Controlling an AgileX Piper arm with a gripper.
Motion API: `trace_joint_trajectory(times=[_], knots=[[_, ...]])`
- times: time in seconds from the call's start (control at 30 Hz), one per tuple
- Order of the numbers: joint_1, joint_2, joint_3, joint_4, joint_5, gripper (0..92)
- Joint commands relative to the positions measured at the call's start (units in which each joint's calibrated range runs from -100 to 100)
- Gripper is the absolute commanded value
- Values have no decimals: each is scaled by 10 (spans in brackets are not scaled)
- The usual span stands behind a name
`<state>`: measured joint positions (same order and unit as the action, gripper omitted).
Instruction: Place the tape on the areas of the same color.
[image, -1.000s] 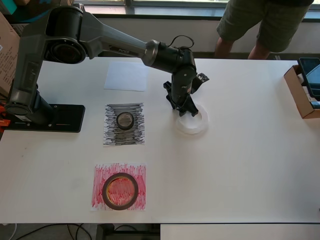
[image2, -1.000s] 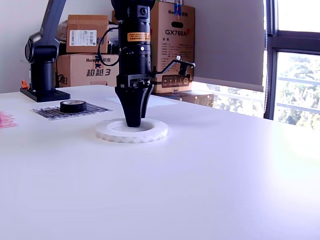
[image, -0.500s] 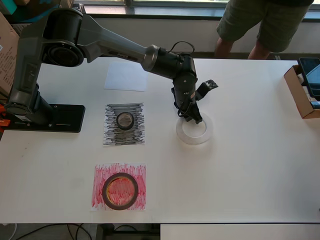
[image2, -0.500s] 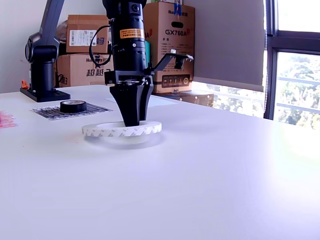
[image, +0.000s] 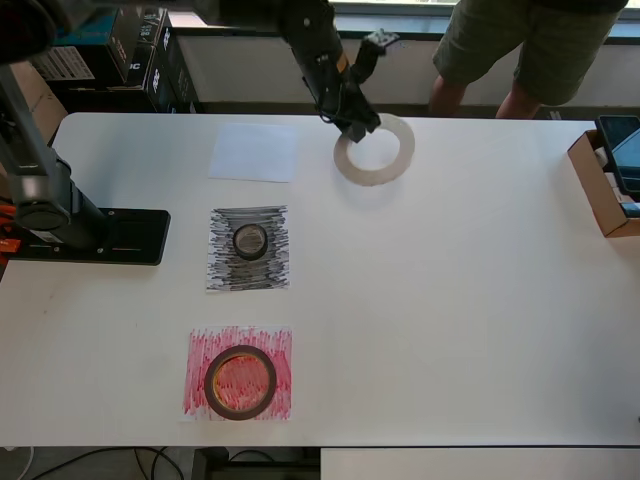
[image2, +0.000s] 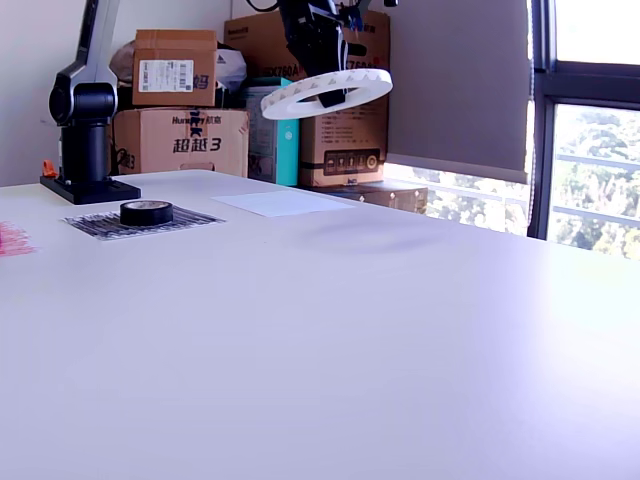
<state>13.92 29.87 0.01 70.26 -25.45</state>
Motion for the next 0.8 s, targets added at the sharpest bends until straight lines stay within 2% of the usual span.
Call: trace_joint_trajectory(times=[0.0, 0.23, 0.47, 0.77], knots=[[95, -126, 81, -9, 0, 67], [159, -148, 191, -11, 1, 67], [167, -129, 265, -18, 0, 67], [178, -47, 275, -19, 2, 67]])
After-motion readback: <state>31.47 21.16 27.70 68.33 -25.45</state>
